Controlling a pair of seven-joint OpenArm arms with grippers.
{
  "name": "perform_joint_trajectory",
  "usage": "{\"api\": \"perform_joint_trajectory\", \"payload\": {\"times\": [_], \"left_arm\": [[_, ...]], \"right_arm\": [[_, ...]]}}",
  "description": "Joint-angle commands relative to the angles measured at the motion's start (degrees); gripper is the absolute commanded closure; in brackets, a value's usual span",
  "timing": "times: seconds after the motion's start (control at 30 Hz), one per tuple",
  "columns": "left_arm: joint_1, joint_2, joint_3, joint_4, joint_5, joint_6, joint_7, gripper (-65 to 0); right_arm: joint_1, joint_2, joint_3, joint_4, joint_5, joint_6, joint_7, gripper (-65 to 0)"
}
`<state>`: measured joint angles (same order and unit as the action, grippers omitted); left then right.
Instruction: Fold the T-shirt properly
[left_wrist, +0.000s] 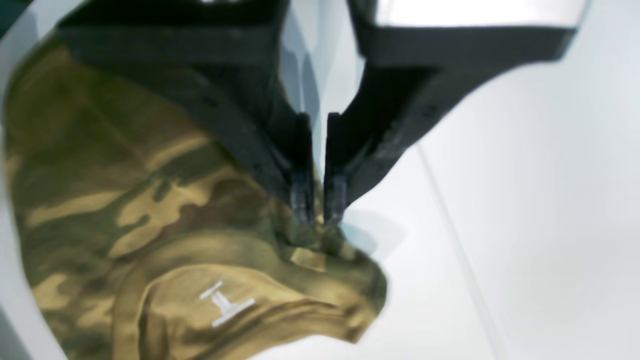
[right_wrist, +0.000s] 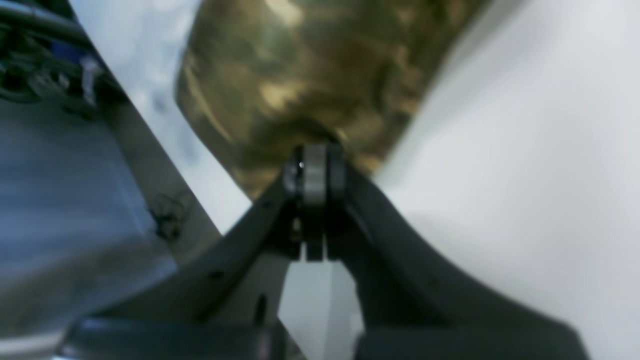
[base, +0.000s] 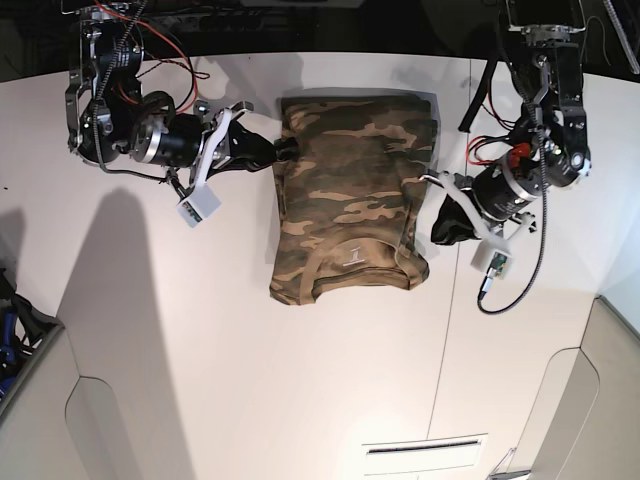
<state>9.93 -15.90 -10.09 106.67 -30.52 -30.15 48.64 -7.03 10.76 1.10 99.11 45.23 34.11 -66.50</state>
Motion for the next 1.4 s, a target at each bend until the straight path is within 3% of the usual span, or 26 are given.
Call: {"api": "perform_joint_trajectory", "payload": {"times": [0.0, 0.13, 0.33, 0.57, 0.67, 0.83, 1.1, 1.27, 1.37], "left_arm": [[1.1, -0.5, -1.7, 2.4, -1.3, -0.3, -0.3, -4.5], [8.0, -0.5, -8.3, 6.9, -5.6, -2.5, 1.9, -4.5], [18.8, -0.5, -18.1, 12.3, -12.9, -4.0, 6.6, -4.5], [34.0, 0.0, -25.3, 14.3, -15.9, -5.7, 8.2, -4.5], [40.4, 0.1, -25.5, 14.3, -15.8, -5.8, 8.2, -4.5], [49.9, 1.3, -25.5, 14.3, -15.6, -9.6, 8.2, -4.5], [58.5, 1.1, -25.4, 11.7, -16.5, -9.6, 8.8, -4.5], [59.9, -3.2, -22.5, 5.3, -19.0, -9.8, 8.8, -4.5], [59.8, -6.5, -17.8, -0.9, -18.0, -9.8, 4.6, -4.5]], "right_arm": [[0.0, 1.3, 0.1, 1.2, 1.3, 0.2, 0.5, 0.0], [-2.4, 5.2, 0.1, 1.5, 2.6, 0.2, 0.4, 0.0], [-7.6, 10.3, 0.1, 1.6, 9.7, 0.2, -2.4, 0.0], [-13.5, 15.7, 0.0, 1.6, 13.9, 0.2, -4.1, 0.0], [-16.3, 18.0, 0.0, 1.6, 14.8, 0.2, -4.3, 0.0], [-22.3, 21.0, 0.0, 1.6, 15.7, 0.2, -4.5, 0.0], [-31.4, 21.9, -0.1, 1.5, 15.9, 0.2, -5.6, 0.0], [-36.7, 21.7, -0.1, 1.3, 15.6, 0.2, -5.5, 0.0], [-39.1, 21.7, -0.1, -0.1, 15.1, 0.2, -5.2, 0.0]]}}
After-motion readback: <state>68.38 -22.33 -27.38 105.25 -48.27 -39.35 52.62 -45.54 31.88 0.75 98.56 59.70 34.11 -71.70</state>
